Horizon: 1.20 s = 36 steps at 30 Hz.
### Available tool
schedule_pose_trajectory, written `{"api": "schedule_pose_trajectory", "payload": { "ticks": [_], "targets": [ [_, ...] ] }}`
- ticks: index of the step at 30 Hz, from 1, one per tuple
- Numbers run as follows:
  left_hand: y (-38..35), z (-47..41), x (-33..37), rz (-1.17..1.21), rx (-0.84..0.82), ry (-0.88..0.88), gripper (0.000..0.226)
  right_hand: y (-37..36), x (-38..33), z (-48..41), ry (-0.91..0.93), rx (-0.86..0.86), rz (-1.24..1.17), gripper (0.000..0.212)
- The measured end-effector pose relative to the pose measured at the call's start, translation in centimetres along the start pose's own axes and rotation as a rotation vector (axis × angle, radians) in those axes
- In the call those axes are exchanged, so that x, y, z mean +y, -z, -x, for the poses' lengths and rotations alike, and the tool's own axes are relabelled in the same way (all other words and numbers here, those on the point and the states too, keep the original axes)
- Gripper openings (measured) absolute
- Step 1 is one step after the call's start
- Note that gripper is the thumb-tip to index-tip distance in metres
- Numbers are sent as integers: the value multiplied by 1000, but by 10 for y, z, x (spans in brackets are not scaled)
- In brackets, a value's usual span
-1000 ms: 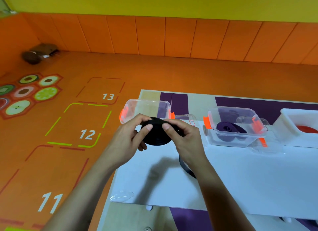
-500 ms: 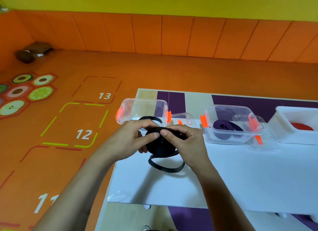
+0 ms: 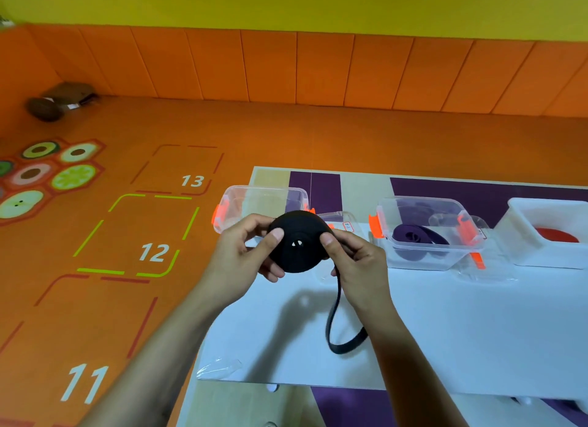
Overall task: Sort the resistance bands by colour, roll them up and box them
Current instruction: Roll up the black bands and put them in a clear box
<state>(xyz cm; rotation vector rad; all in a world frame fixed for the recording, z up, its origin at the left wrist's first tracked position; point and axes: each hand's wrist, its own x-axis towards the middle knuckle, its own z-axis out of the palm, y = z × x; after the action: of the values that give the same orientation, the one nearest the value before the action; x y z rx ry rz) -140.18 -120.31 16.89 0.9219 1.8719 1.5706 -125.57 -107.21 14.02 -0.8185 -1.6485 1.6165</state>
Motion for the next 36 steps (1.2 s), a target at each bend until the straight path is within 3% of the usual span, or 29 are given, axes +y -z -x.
{"api": "schedule_pose_trajectory", "payload": {
  "ticks": [2,4,7,10,13,20,23,27,30,32,36],
  "targets": [
    [1,0,-3,35,-101,117,9,3,-4,-3,35,-24,44,9],
    [11,0,-2,-91,-240,169,11,9,-7,-3,53,-106,81,10],
    [26,-3,10,-379,-319,96,12,11,-15,1,19,-247,107,10],
    [30,-9,21,-418,-360,-13,8,7,-20,1,-24,-274,79,11],
    [27,-10,24,-396,-331,-69,2,6,-21,-3,81,-241,70,13],
    [6,-5,16,-105,-159,-134,9,12,-15,-8,89,-132,22,15],
    [-3,-3,13,25,-63,-105,14,9,-11,-6,54,-75,-80,17],
    [-11,-2,6,155,-8,-53,23,6,-7,-11,-58,-48,-215,40],
    [-15,2,3,205,-35,15,22,10,-3,-14,-79,-61,-225,33],
    [-11,3,1,166,-84,56,13,15,-4,-13,-69,-78,-185,27],
    [13,-3,10,-232,-157,-2,4,24,-10,-12,-35,-216,-54,18]
  ]
}}
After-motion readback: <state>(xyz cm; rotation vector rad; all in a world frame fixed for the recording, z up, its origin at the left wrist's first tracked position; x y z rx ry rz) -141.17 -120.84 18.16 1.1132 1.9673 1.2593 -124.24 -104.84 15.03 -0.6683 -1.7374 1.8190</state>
